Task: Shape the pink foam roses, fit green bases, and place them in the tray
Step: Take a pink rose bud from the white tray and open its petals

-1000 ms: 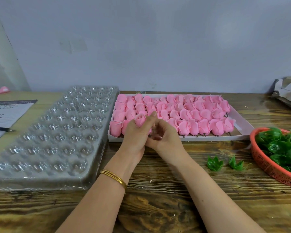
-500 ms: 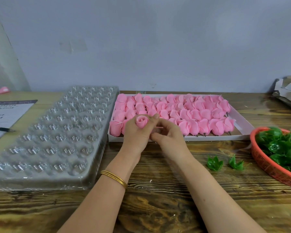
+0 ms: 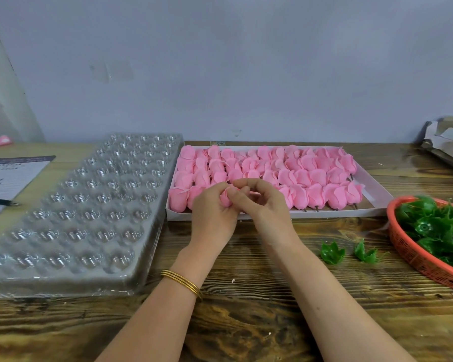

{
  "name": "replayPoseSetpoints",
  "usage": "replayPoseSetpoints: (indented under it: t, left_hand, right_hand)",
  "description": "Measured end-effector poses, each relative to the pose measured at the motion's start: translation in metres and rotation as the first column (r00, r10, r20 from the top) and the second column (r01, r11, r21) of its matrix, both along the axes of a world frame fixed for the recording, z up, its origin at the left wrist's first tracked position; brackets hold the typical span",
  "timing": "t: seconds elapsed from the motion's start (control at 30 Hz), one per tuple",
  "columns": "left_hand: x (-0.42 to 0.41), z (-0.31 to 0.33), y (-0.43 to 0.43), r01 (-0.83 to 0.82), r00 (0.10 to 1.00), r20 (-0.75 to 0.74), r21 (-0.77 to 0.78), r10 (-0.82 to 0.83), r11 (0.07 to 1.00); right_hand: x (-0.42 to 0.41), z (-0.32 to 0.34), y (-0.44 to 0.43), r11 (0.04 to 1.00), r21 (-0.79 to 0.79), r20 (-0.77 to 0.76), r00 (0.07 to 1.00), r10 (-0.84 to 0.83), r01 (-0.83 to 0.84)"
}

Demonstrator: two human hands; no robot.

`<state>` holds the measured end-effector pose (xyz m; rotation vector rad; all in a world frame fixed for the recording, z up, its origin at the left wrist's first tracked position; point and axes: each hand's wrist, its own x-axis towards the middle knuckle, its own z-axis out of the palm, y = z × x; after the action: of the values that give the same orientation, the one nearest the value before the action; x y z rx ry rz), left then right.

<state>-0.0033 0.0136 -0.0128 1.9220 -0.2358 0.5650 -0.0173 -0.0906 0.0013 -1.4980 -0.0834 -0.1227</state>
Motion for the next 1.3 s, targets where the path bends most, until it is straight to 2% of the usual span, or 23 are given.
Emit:
replayPoseSetpoints:
  t: [0.13,0.47,0.63,1.13,1.3]
  left_hand:
    - [0.0009,-0.0013,0.0006,0.012,1.0,0.009,0.002,-0.012,1.0]
    - [-0.0017,0.0004,-0.0007,0.067,0.997,0.048,-0.012,-0.066,0.998]
    - [-0.0037,0.0012,-0.0007,0.057,0.994,0.089,0.032,-0.06,0.998]
    - [0.0002,-0.0043,-0.0008,0.013,0.994,0.106,0.037,-0.017,0.999]
    - [0.0018,-0.0025,-0.0006,-0.022,0.998,0.053,0.002,0.022,1.0]
  right_hand:
    - [-0.0009,0.0011,-0.0002,0.999,0.035,-0.029,0.999,0.017,-0.016]
    - [0.0,0.0004,-0.0018,0.999,0.001,-0.026,0.999,0.034,-0.034]
    - [0.0005,-0.0006,-0.0023,0.999,-0.003,-0.021,0.999,0.04,-0.04]
    - [0.0011,-0.0021,0.0,0.999,-0.035,0.006,1.0,0.013,-0.013]
    - [0.0036,-0.0038,0.0,0.994,0.103,-0.026,0.999,0.046,-0.043]
